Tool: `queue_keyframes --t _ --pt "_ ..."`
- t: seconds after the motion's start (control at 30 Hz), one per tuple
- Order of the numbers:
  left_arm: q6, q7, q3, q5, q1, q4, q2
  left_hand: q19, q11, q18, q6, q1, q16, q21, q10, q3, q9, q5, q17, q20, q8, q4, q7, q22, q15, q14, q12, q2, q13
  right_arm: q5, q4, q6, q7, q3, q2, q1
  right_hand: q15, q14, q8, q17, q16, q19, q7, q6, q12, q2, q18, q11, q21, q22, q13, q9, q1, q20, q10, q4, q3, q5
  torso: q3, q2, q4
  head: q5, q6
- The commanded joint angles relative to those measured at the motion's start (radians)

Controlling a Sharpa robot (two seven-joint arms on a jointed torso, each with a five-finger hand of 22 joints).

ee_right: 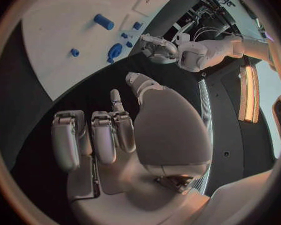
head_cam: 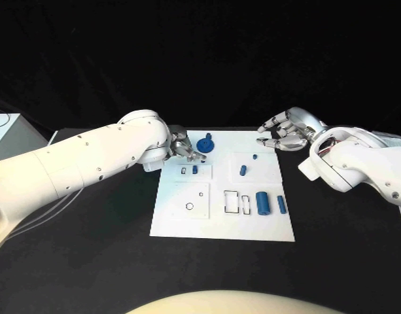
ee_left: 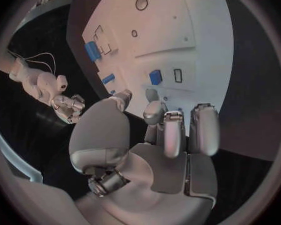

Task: Assemble the parts on the task board

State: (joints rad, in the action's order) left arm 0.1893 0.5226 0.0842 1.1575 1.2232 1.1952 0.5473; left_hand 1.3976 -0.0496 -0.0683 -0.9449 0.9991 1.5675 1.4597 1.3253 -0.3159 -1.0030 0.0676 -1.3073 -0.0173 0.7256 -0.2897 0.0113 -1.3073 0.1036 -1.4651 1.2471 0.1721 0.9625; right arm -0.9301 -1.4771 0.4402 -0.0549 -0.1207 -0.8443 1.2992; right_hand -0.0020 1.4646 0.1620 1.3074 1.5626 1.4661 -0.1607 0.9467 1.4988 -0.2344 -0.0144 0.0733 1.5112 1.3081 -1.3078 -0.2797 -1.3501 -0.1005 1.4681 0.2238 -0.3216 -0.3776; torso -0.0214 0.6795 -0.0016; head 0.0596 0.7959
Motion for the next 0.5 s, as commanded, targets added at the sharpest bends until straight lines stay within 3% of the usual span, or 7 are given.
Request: queue_keyframes --t 0.03,0.17,0.23,0.37,0.5 --pt "-0.009 -0.011 0.018 -0.017 0.001 -0.003 0.007 -0.020 0.003 0.004 0.012 0.013 -0.014 -0.015 -0.021 0.015 0.000 0.002 -0.232 -0.002 -0.010 -0.001 0.007 0.021 -0.005 -0.096 -0.016 -0.006 -0.023 -0.008 -0.002 -0.007 0.008 0.000 -0.002 -0.001 0.005 0.095 0.006 0.219 -0.007 0.072 0.000 -0.005 -0.006 0.000 -0.003 0.003 -0.005 0.213 -0.201 0.000 0.009 -0.005 0.037 0.004 0.000 -0.003 -0.0015 0.001 -0.0009 -0.002 -0.005" --pt "-0.006 -0.014 0.048 -0.022 0.002 -0.029 0.013 -0.038 0.011 -0.001 0.032 0.030 -0.027 -0.027 -0.042 0.026 0.003 0.003 -0.210 -0.007 -0.023 -0.001 0.016 0.044 -0.013 -0.088 -0.031 -0.012 -0.047 -0.007 -0.003 -0.004 0.009 0.000 -0.006 0.000 0.005 0.095 0.006 0.218 -0.007 0.071 0.000 -0.006 -0.009 0.000 -0.003 0.003 -0.007 0.212 -0.199 0.000 0.009 -0.005 0.035 0.005 0.000 -0.003 -0.0008 0.002 -0.0015 -0.002 -0.008" --pt "-0.012 -0.015 0.058 -0.024 0.002 -0.044 0.012 -0.051 0.016 -0.005 0.041 0.040 -0.038 -0.037 -0.056 0.031 0.005 0.005 -0.192 -0.010 -0.030 -0.001 0.021 0.061 -0.017 -0.081 -0.042 -0.016 -0.064 -0.007 -0.004 -0.003 0.010 0.001 -0.007 0.000 0.005 0.095 0.006 0.218 -0.007 0.071 0.000 -0.006 -0.009 0.000 -0.003 0.003 -0.007 0.212 -0.199 0.000 0.009 -0.005 0.035 0.005 0.000 -0.003 -0.0008 0.003 -0.0020 -0.002 -0.011" --pt "-0.031 -0.020 0.071 -0.030 0.004 -0.083 0.005 -0.064 0.029 -0.009 0.065 0.065 -0.051 -0.048 -0.080 0.039 0.025 0.008 -0.170 -0.018 -0.060 -0.002 0.036 0.079 -0.028 -0.073 -0.055 -0.029 -0.088 -0.006 -0.007 0.001 0.011 0.001 -0.010 0.000 0.005 0.095 0.005 0.218 -0.007 0.072 0.000 -0.007 -0.010 0.000 -0.003 0.003 -0.006 0.212 -0.198 0.000 0.010 -0.005 0.034 0.005 0.000 -0.003 -0.0010 0.003 -0.0015 -0.002 -0.015" --pt "-0.044 -0.024 0.077 -0.031 0.005 -0.122 -0.007 -0.068 0.035 -0.010 0.072 0.083 -0.053 -0.052 -0.094 0.038 0.037 0.009 -0.167 -0.023 -0.075 -0.002 0.042 0.084 -0.034 -0.071 -0.063 -0.038 -0.102 -0.005 -0.009 0.004 0.014 0.001 -0.012 0.000 0.005 0.095 0.005 0.218 -0.007 0.072 0.000 -0.007 -0.010 0.000 -0.003 0.003 -0.006 0.212 -0.198 0.000 0.010 -0.005 0.034 0.005 0.000 -0.003 -0.0007 0.003 -0.0007 -0.002 -0.018"
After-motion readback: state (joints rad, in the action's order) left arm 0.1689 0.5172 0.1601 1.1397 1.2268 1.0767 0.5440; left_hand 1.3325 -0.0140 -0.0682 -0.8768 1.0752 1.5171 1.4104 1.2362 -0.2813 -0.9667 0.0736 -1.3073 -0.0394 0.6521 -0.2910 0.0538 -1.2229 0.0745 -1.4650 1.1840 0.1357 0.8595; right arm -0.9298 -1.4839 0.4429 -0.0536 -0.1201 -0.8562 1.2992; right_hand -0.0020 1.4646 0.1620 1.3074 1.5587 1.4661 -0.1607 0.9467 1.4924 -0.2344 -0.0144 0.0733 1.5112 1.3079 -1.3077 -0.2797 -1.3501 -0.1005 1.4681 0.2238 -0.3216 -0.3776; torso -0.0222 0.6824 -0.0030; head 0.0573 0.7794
